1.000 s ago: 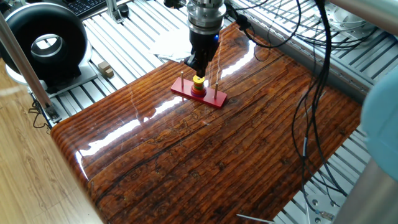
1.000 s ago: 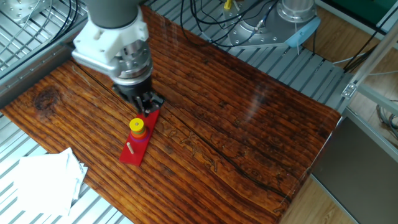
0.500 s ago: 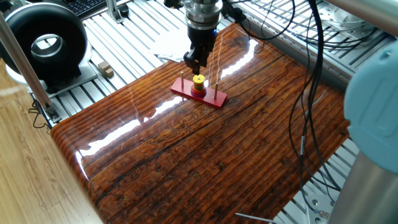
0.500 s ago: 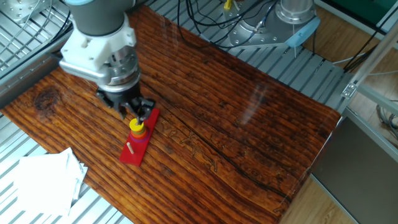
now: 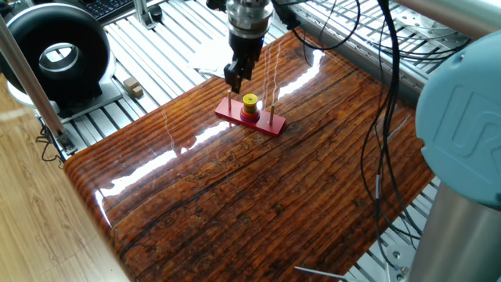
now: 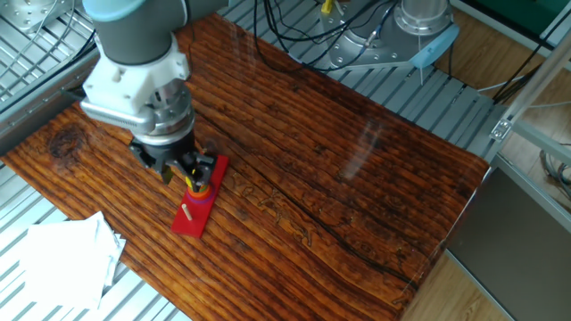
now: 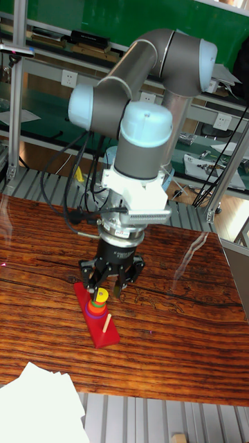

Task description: Take out one Hanoi block and throw it aside

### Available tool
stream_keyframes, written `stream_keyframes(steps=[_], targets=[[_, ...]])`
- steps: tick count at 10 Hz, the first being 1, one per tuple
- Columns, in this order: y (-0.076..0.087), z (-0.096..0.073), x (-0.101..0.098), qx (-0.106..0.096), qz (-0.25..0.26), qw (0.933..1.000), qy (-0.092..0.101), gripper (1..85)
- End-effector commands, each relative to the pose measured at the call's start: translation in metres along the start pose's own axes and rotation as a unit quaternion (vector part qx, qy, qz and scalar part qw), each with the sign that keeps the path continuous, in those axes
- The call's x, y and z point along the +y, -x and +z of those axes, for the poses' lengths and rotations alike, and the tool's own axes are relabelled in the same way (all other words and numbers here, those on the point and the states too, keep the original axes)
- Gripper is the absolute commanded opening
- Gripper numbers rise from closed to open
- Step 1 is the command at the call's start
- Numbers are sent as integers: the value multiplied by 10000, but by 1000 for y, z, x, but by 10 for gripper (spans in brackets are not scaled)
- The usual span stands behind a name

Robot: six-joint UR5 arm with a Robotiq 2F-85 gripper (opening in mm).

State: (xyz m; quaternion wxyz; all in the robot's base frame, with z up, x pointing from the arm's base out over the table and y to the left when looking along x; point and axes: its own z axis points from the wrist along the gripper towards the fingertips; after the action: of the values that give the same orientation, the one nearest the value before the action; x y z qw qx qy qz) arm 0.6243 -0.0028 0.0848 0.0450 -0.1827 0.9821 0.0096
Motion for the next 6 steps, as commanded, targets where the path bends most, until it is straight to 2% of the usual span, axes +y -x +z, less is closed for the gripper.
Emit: stream_keyframes(steps=[1,3,6], targets=[[-6,13,7,57,-143,9999,-43,510],[-16,20,13,100,-173,9998,-26,520],[-20,24,3,122,-300,9994,-74,557]])
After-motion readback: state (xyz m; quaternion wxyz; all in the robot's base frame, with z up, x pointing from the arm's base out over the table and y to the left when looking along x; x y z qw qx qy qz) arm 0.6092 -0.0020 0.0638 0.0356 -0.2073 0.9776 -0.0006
